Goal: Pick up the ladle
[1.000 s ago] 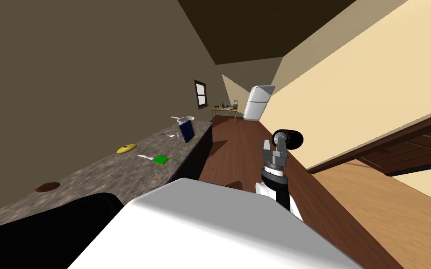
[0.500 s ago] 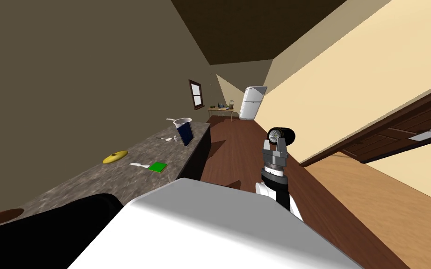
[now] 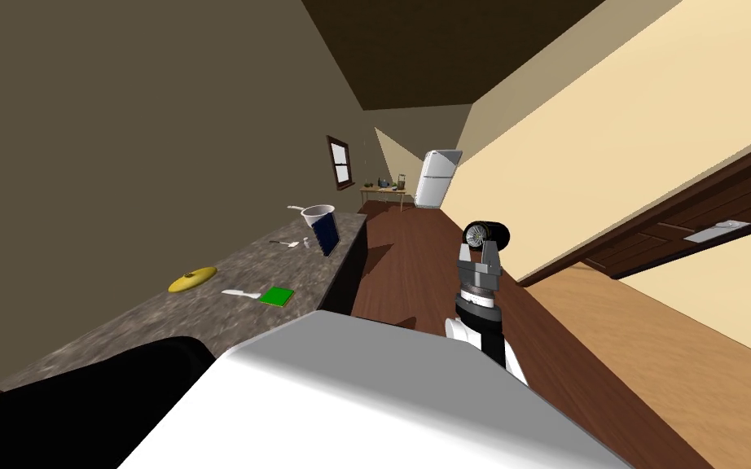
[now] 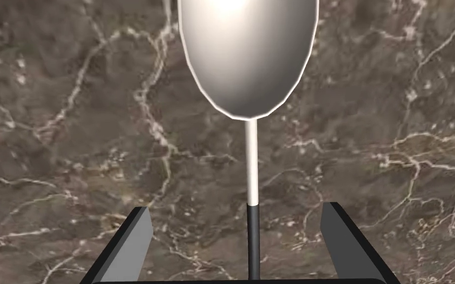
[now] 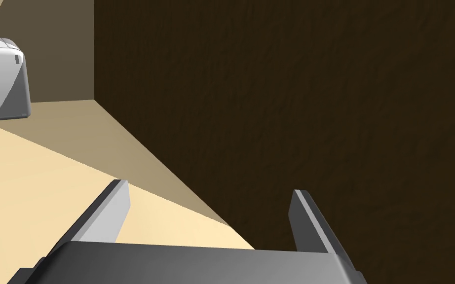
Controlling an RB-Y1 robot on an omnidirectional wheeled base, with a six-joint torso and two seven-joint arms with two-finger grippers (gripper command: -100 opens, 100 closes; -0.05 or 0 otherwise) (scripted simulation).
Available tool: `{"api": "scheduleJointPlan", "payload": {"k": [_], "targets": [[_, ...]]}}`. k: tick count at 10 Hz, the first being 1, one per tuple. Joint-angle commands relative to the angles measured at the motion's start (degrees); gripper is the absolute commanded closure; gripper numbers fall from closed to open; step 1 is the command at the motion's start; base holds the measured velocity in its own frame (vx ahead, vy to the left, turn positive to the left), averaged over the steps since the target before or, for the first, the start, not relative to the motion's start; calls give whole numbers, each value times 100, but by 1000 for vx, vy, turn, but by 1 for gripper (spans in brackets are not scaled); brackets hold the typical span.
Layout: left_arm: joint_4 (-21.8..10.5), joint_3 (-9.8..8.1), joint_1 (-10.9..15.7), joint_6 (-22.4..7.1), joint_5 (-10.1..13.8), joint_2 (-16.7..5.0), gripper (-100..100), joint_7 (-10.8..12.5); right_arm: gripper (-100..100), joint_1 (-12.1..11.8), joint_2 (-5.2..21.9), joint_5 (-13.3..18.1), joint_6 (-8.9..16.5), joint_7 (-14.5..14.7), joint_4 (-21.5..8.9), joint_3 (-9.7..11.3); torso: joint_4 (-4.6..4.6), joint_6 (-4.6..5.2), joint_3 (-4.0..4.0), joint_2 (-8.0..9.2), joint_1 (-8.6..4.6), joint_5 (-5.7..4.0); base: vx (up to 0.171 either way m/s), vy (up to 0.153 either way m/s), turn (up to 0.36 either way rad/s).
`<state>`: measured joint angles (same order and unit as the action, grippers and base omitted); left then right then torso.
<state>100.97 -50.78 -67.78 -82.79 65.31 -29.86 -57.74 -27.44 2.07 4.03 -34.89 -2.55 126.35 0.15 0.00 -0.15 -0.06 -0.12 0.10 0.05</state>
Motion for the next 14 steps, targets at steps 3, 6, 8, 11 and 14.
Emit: {"api": "scheduleJointPlan", "payload": {"k": [3, 6, 8, 11, 14], "targets": [[-65, 139, 104, 126, -120, 41, 100, 39, 0, 0, 0, 0, 0, 0, 0, 0, 1, -1, 3, 4, -8, -3, -28, -8, -13], [-68, 125, 87, 117, -125, 35, 100, 38, 0, 0, 0, 0, 0, 0, 0, 0, 7, 10, -2, -11, 14, 21, -3, 2, 7], [-68, 125, 86, 117, -125, 35, 0, 38, 0, 0, 0, 0, 0, 0, 0, 0, 6, 10, -3, -13, 18, 22, 0, 0, 0], [70, -343, -192, 66, -166, -277, -100, 32, 0, -1, 0, 0, 0, 0, 0, 0, 3, 10, -9, -24, 19, 22, 29, -3, -13], [326, -370, -361, -227, 25, -287, -100, -130, 0, -1, 0, 0, 0, 0, 0, 0, 3, 10, -12, -28, 17, 23, 41, -8, -18]]}}
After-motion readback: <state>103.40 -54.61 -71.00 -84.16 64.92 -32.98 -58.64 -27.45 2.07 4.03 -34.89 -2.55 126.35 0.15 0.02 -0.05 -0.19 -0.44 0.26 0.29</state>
